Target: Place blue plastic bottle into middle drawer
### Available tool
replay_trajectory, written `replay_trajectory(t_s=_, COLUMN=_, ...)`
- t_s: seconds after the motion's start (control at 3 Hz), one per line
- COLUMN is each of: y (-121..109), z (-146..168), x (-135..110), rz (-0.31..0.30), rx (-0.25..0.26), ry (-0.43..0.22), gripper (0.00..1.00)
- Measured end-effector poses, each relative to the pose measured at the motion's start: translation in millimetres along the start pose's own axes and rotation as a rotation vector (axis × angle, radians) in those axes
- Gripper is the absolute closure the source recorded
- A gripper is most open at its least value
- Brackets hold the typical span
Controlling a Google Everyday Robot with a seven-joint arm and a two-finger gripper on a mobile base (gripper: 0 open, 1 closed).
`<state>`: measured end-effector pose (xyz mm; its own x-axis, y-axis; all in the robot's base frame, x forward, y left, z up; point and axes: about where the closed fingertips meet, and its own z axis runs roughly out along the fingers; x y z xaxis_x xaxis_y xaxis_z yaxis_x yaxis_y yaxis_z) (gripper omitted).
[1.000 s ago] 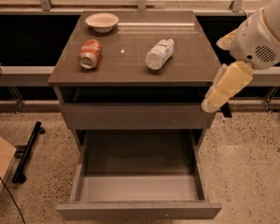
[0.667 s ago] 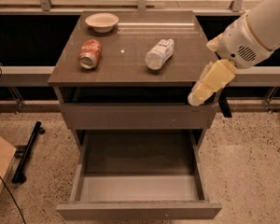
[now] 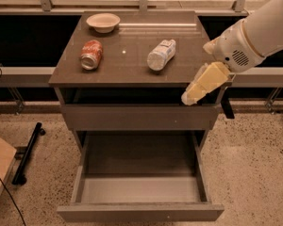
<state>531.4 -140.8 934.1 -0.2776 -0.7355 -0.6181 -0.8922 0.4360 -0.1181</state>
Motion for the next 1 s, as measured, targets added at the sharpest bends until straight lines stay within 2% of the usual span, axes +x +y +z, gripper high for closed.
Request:
replay_trajectory(t_s=0.67, y=-10.7, z=23.9, x=-4.7, rz=0.062, rx=0.044, ry=-0.113, gripper=0.0)
replay_trajectory(t_s=1.0, y=-21.5, z=40.8, x=-10.6, rz=0.073, rx=0.1, ry=-0.169, gripper=0.0)
